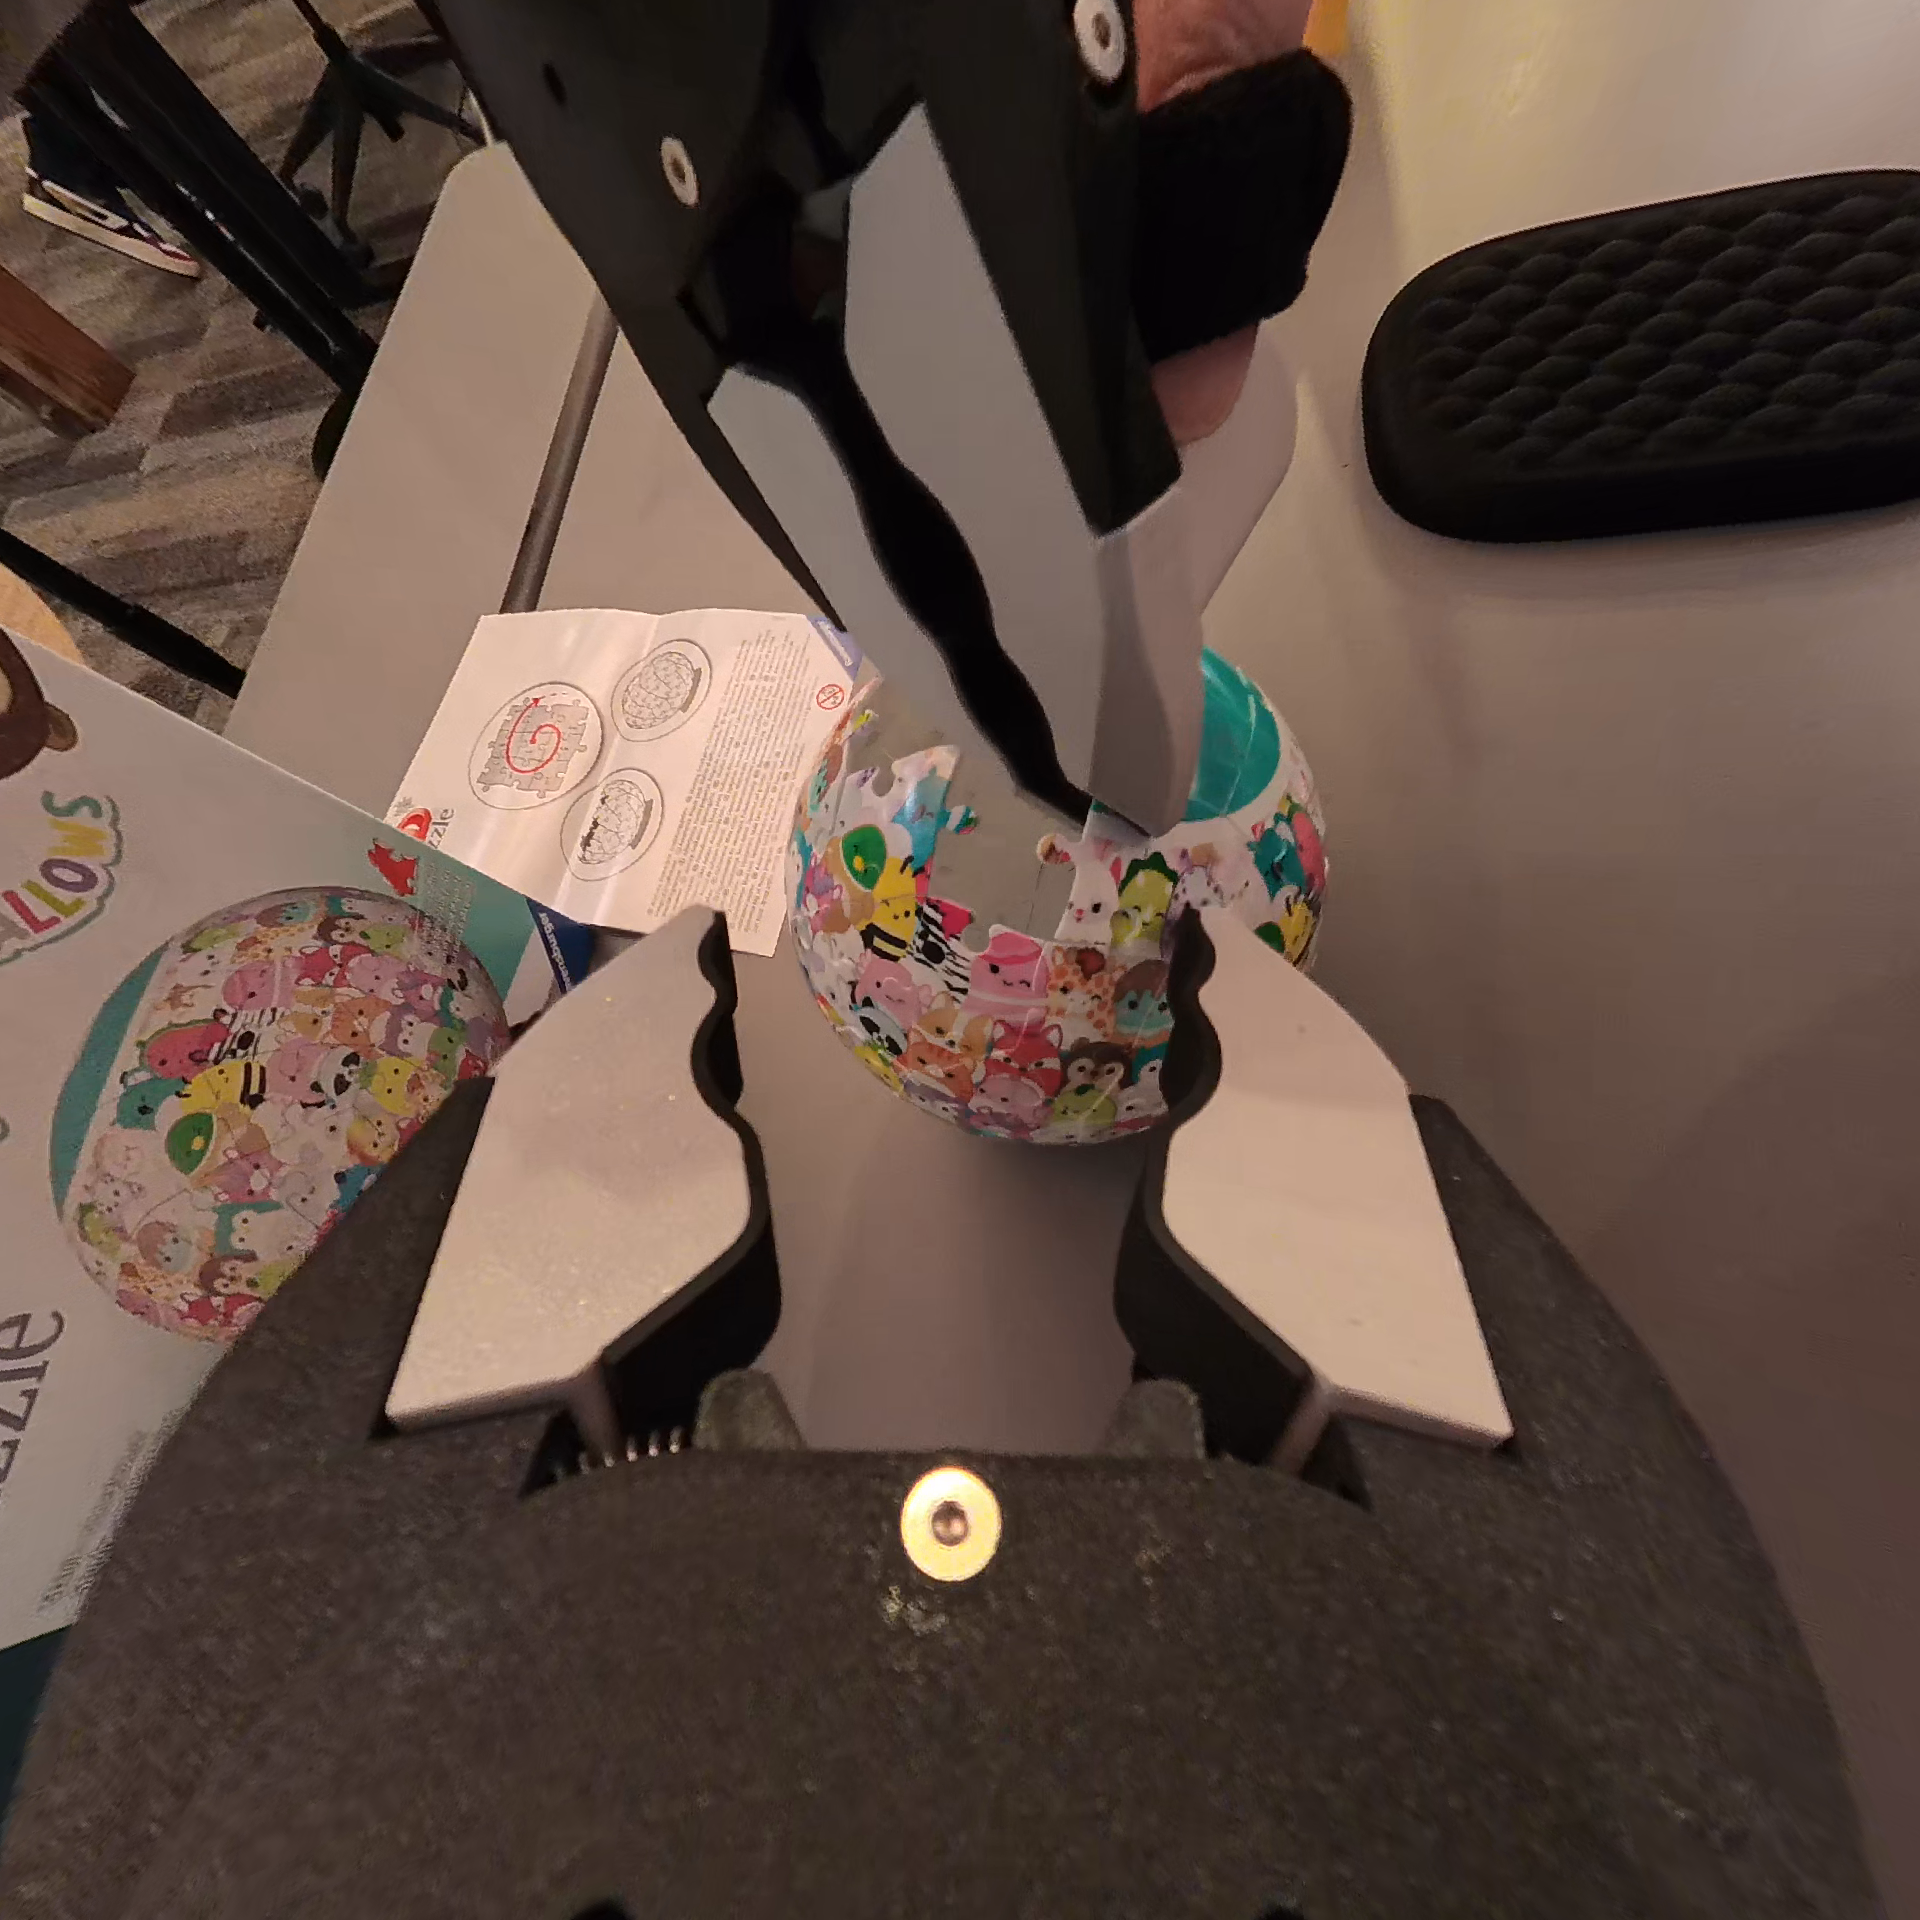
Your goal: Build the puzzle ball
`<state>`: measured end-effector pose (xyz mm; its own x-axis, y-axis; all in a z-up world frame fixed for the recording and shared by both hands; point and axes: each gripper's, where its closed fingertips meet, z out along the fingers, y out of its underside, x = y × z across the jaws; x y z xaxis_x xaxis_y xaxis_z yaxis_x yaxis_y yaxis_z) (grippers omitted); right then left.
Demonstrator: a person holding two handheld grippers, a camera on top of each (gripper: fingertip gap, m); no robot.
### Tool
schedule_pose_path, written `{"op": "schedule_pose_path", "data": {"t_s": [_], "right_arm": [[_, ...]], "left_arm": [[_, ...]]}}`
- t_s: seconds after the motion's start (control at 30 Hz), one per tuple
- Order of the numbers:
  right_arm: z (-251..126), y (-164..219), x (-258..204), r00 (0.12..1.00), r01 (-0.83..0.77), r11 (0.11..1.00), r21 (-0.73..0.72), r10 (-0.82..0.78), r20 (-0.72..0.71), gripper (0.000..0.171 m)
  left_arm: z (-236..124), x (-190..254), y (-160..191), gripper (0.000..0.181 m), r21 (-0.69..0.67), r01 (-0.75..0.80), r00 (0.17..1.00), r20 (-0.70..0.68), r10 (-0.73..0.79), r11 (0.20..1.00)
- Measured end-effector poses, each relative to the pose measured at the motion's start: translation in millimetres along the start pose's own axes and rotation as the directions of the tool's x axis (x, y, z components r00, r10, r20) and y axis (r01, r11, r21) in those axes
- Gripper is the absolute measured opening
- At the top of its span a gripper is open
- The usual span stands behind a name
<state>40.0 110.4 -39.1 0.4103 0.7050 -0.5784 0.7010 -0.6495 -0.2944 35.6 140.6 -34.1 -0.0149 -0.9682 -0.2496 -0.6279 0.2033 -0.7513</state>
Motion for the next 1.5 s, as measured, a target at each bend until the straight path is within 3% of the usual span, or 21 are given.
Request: {"op": "schedule_pose_path", "data": {"t_s": [0.03,0.27,0.47,1.07,1.5], "right_arm": [[0,0,0,1.000,0.002,1.000,0.002,-0.002,0.000,0.011],[0,0,1,1.000,0.007,1.000,0.006,-0.007,-0.001,0.011],[0,0,1,1.000,0.005,1.000,0.006,-0.005,-0.005,0.011],[-1,0,1,1.000,0.004,1.000,-0.004,-0.004,-0.007,0.011],[-1,-9,-3,0.999,-0.042,0.997,0.067,0.042,0.014,0.012]], "left_arm": [[0,-1,1,0.080,-0.005,0.001,1.000,0.000,-0.001,1.000],[-6,-10,9,0.078,-0.027,0.008,1.000,0.028,-0.007,1.000],[-11,-14,0,0.075,0.061,0.097,0.995,-0.005,-0.097,0.993],[-2,-11,1,0.075,0.043,0.108,0.994,-0.010,-0.107,0.993],[-2,-11,2,0.075,0.044,0.109,0.994,-0.014,-0.108,0.993]]}}
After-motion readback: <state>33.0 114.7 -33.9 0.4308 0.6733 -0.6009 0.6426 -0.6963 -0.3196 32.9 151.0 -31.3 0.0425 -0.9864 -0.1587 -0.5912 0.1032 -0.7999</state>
